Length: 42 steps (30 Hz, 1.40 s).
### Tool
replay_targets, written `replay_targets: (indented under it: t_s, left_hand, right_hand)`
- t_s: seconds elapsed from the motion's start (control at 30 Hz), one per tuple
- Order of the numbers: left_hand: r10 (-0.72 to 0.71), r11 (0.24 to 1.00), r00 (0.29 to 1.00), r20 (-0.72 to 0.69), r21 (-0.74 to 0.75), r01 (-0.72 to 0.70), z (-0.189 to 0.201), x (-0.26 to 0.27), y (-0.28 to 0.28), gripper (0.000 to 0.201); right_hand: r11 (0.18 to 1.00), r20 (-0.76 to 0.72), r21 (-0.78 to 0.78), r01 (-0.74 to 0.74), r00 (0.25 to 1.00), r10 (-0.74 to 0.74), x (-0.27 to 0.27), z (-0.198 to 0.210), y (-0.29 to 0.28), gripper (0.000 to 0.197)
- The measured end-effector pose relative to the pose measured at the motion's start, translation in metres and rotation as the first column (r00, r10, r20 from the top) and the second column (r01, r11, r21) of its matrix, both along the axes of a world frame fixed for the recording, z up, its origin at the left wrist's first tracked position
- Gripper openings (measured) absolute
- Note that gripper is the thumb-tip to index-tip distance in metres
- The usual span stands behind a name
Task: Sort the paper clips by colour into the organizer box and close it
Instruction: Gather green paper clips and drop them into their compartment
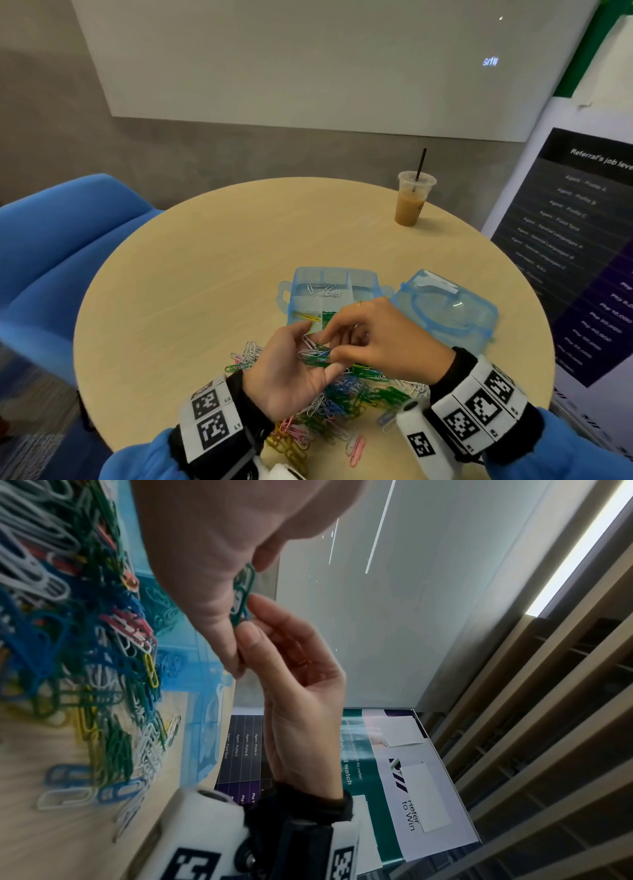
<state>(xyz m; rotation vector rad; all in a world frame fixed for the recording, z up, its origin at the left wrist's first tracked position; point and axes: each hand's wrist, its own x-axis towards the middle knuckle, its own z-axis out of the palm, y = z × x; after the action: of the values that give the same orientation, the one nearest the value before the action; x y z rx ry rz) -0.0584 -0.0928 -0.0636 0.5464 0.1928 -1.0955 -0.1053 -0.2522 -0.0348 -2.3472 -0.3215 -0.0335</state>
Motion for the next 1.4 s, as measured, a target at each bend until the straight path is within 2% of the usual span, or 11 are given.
replay_targets:
  t_s: [0.23, 0.33, 0.43, 0.63, 0.7, 0.87, 1.03, 1.17, 1.27, 1.4]
  left_hand:
    - [0.026, 1.000, 0.999, 0.026, 0.003, -0.026, 0.004, 0.001, -0.001, 0.060]
    - [0.054, 0.996, 0.997, 0.052, 0.073, -0.057, 0.003, 0.004, -0.002, 0.053]
    - [0.085, 0.992, 0.995, 0.050, 0.083, -0.089, 0.003, 0.008, -0.002, 0.049]
    - [0.061, 0.996, 0.997, 0.056, 0.061, -0.064, 0.005, 0.009, -0.002, 0.053]
    - [0.047, 0.998, 0.997, 0.053, 0.043, -0.049, 0.004, 0.010, -0.001, 0.059]
    - [0.026, 1.000, 0.998, 0.054, 0.008, -0.026, 0.000, 0.010, -0.003, 0.073]
    - [0.038, 0.999, 0.999, 0.031, -0.012, -0.037, 0.004, 0.009, -0.001, 0.074]
    - [0.039, 0.999, 0.999, 0.023, -0.010, -0.039, 0.005, 0.013, 0.002, 0.079]
    - [0.019, 1.000, 0.999, 0.043, 0.010, -0.020, 0.004, 0.011, 0.000, 0.068]
    - [0.041, 0.999, 0.999, 0.020, 0.029, -0.042, 0.006, 0.011, 0.002, 0.038]
  right_hand:
    - [0.999, 0.021, 0.006, 0.042, 0.999, -0.042, -0.003, 0.009, -0.009, 0.011]
    - [0.982, 0.100, 0.015, 0.190, 0.977, -0.191, 0.000, 0.014, -0.023, 0.012]
    - [0.926, 0.203, -0.007, 0.377, 0.907, -0.368, 0.005, 0.013, -0.041, 0.012]
    - [0.884, 0.160, -0.121, 0.452, 0.887, -0.432, 0.004, -0.008, -0.047, 0.009]
    - [0.898, 0.195, -0.100, 0.429, 0.893, -0.405, 0.001, -0.007, -0.040, 0.007]
    - [0.977, 0.157, -0.086, 0.196, 0.971, -0.181, -0.002, -0.001, -0.004, 0.008]
    - [0.984, 0.108, -0.109, 0.141, 0.986, -0.130, 0.000, -0.001, 0.009, 0.012]
    - [0.976, 0.043, -0.187, 0.113, 0.993, -0.107, -0.001, 0.003, 0.010, 0.020]
    - [0.978, 0.040, -0.164, 0.129, 0.991, -0.125, 0.000, 0.003, 0.010, 0.013]
    - [0.977, 0.042, -0.180, 0.115, 0.993, -0.109, 0.001, -0.002, 0.013, 0.007]
